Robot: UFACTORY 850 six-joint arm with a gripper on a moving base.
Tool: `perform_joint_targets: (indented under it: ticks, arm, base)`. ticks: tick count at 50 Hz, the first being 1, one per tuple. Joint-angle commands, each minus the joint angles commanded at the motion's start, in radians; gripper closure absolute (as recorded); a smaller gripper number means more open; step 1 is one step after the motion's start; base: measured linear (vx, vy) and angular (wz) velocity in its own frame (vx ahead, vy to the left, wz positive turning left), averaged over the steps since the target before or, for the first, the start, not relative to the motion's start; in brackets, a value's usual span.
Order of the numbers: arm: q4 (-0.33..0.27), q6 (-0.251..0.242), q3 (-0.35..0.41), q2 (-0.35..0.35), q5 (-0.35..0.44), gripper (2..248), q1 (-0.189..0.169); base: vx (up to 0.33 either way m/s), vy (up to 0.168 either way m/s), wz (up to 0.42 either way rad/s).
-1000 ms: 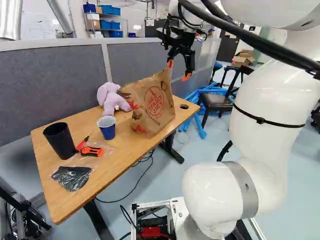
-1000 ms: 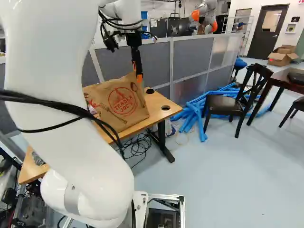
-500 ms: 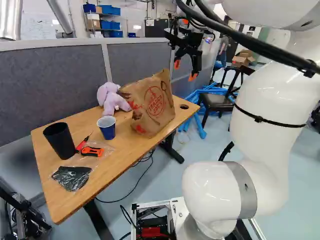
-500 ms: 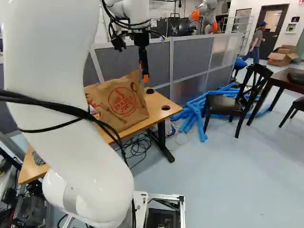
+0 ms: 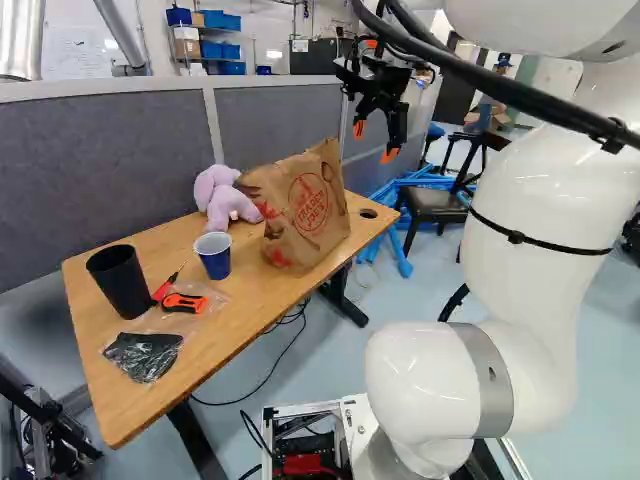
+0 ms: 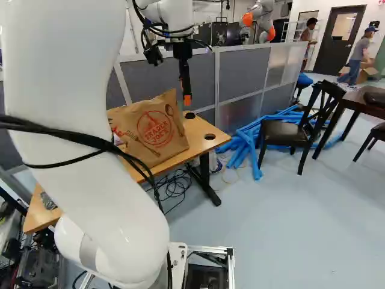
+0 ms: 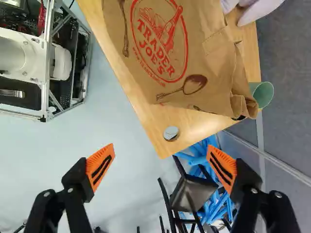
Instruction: Pick up the bag on the ground and place it on the table
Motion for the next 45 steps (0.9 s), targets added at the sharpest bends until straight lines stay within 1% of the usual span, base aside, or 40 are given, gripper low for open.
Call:
perform_joint_targets:
  ticks: [11,23,34,45]
  arm:
    - [-0.002,0.031,0.02,0.006,0.03,3,0.002]
    - [-0.005,0.081,0.053,0.016,0.079,3,0.006]
    - [-0.008,0.14,0.092,0.028,0.136,3,0.01]
    - [-0.013,0.213,0.14,0.042,0.207,3,0.016]
  base:
    - [0.0,0.0,0.0]
    - [0.0,0.0,0.0]
    - [0.0,0.0,0.0]
    - [0.0,0.0,0.0]
